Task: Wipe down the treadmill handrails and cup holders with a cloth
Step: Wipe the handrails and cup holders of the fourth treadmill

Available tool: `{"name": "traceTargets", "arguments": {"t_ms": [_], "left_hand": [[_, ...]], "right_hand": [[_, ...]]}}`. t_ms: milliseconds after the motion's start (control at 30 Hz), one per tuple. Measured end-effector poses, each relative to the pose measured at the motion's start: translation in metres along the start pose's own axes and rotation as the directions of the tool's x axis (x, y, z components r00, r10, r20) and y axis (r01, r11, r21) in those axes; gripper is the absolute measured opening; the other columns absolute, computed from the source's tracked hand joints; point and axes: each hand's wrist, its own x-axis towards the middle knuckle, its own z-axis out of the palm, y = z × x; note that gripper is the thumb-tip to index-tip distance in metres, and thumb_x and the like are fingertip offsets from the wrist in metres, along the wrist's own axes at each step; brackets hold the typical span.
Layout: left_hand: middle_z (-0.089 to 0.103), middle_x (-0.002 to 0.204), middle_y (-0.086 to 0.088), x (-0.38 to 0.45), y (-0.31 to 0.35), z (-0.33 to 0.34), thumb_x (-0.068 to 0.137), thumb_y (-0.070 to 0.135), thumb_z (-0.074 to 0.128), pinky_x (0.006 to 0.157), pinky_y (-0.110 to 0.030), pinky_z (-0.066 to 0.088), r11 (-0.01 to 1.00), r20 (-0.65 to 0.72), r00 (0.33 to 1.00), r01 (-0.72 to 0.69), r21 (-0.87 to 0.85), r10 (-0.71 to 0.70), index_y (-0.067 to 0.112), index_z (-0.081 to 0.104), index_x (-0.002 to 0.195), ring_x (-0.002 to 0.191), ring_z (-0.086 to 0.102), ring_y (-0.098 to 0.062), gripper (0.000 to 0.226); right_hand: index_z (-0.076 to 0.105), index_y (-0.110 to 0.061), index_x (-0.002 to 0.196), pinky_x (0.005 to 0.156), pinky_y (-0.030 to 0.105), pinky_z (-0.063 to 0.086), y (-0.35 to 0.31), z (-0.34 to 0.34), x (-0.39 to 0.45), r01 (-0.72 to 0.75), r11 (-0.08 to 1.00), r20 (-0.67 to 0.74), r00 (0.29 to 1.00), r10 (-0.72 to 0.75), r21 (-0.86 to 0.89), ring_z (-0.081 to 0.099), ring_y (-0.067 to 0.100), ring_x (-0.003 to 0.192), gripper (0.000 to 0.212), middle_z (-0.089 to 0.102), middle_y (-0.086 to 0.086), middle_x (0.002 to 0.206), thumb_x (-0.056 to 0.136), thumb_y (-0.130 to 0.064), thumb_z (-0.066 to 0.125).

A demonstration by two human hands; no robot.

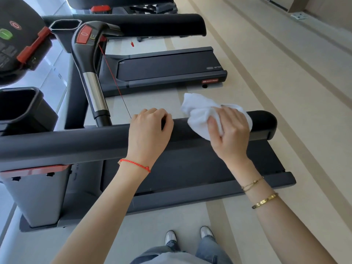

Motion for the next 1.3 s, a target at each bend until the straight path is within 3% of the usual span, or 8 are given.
{"name": "traceTargets", "arguments": {"t_ms": [200, 333, 433, 600, 733, 900, 1100, 1300], "left_hand": [[0.062, 0.07, -0.001, 0.0, 0.032, 0.025, 0.1, 0.026, 0.042, 0.086, -0.037, 0.04, 0.998, -0.044, 0.999, 0.033, 0.046, -0.031, 0.013, 0.067, 0.083, 0.07, 0.053, -0.025, 0.033], [0.062, 0.068, 0.004, -0.004, 0.049, 0.037, 0.099, 0.028, 0.038, 0.085, -0.033, 0.036, 0.989, -0.11, 0.99, 0.1, 0.107, -0.088, 0.017, 0.067, 0.08, 0.072, 0.053, -0.022, 0.037], [0.064, 0.068, 0.004, -0.005, 0.053, 0.04, 0.098, 0.028, 0.035, 0.083, -0.033, 0.036, 0.981, -0.148, 0.982, 0.138, 0.137, -0.117, 0.017, 0.067, 0.078, 0.071, 0.053, -0.021, 0.039], [0.067, 0.07, 0.005, -0.005, 0.056, 0.043, 0.095, 0.025, 0.041, 0.081, -0.031, 0.035, 0.982, -0.204, 0.972, 0.141, 0.124, -0.113, 0.018, 0.069, 0.078, 0.073, 0.056, -0.02, 0.034], [0.059, 0.061, 0.006, -0.004, 0.055, 0.045, 0.094, 0.024, 0.046, 0.079, -0.03, 0.034, 0.975, -0.23, 0.965, 0.166, 0.147, -0.129, 0.016, 0.065, 0.073, 0.066, 0.051, -0.019, 0.03], [0.062, 0.065, 0.006, -0.005, 0.052, 0.044, 0.095, 0.024, 0.047, 0.081, -0.029, 0.036, 0.974, -0.235, 0.962, 0.174, 0.144, -0.137, 0.017, 0.067, 0.076, 0.067, 0.051, -0.017, 0.028], [0.069, 0.079, 0.007, -0.012, 0.041, 0.033, 0.099, 0.027, 0.046, 0.093, -0.033, 0.033, 0.978, -0.212, 0.967, 0.166, 0.122, -0.138, 0.017, 0.067, 0.083, 0.078, 0.056, -0.015, 0.028], [0.071, 0.09, 0.007, -0.026, 0.016, 0.011, 0.1, 0.03, 0.048, 0.102, -0.041, 0.028, 0.964, -0.228, 0.965, 0.174, 0.202, -0.127, 0.02, 0.068, 0.092, 0.096, 0.06, -0.018, 0.024]], "right_hand": [[0.057, -0.006, 0.076, 0.074, 0.034, 0.044, 0.061, -0.027, 0.009, -0.068, 0.998, 0.02, 0.997, 0.068, 0.002, 0.054, 0.026, 0.069, 0.043, 0.059, 0.006, 0.071, 0.103, -0.033, 0.037], [0.044, -0.011, 0.068, 0.054, 0.028, 0.023, 0.083, -0.041, 0.022, -0.195, 0.981, 0.171, 0.967, 0.189, 0.023, 0.04, 0.021, 0.056, 0.042, 0.047, 0.0, 0.059, 0.099, -0.038, 0.037], [0.037, -0.016, 0.064, 0.046, 0.027, 0.022, 0.089, -0.044, 0.033, -0.22, 0.976, 0.323, 0.923, 0.209, -0.004, 0.038, 0.02, 0.051, 0.043, 0.041, -0.003, 0.053, 0.097, -0.044, 0.034], [0.043, -0.02, 0.067, 0.056, 0.034, 0.03, 0.065, -0.035, 0.055, -0.148, 0.989, 0.519, 0.844, 0.136, -0.018, 0.046, 0.033, 0.062, 0.042, 0.045, 0.001, 0.058, 0.1, -0.045, 0.035], [0.043, -0.019, 0.069, 0.05, 0.032, 0.021, 0.022, -0.018, 0.058, -0.029, 0.996, 0.572, 0.82, -0.024, 0.084, 0.036, 0.022, 0.051, 0.042, 0.036, -0.006, 0.053, 0.1, -0.045, 0.033], [0.043, -0.02, 0.073, 0.047, 0.027, 0.021, 0.04, -0.027, 0.052, -0.004, 0.987, 0.551, 0.83, -0.085, 0.159, 0.034, 0.012, 0.047, 0.04, 0.036, -0.009, 0.051, 0.1, -0.048, 0.032], [0.041, -0.019, 0.07, 0.053, 0.034, 0.034, 0.097, -0.049, 0.049, -0.14, 0.985, 0.534, 0.843, 0.064, 0.103, 0.05, 0.03, 0.06, 0.045, 0.051, 0.001, 0.058, 0.1, -0.053, 0.032], [0.05, -0.023, 0.074, 0.062, 0.035, 0.033, 0.071, -0.032, 0.061, -0.165, 0.986, 0.644, 0.752, 0.139, -0.02, 0.05, 0.033, 0.071, 0.044, 0.051, -0.001, 0.064, 0.098, -0.053, 0.029]]}}
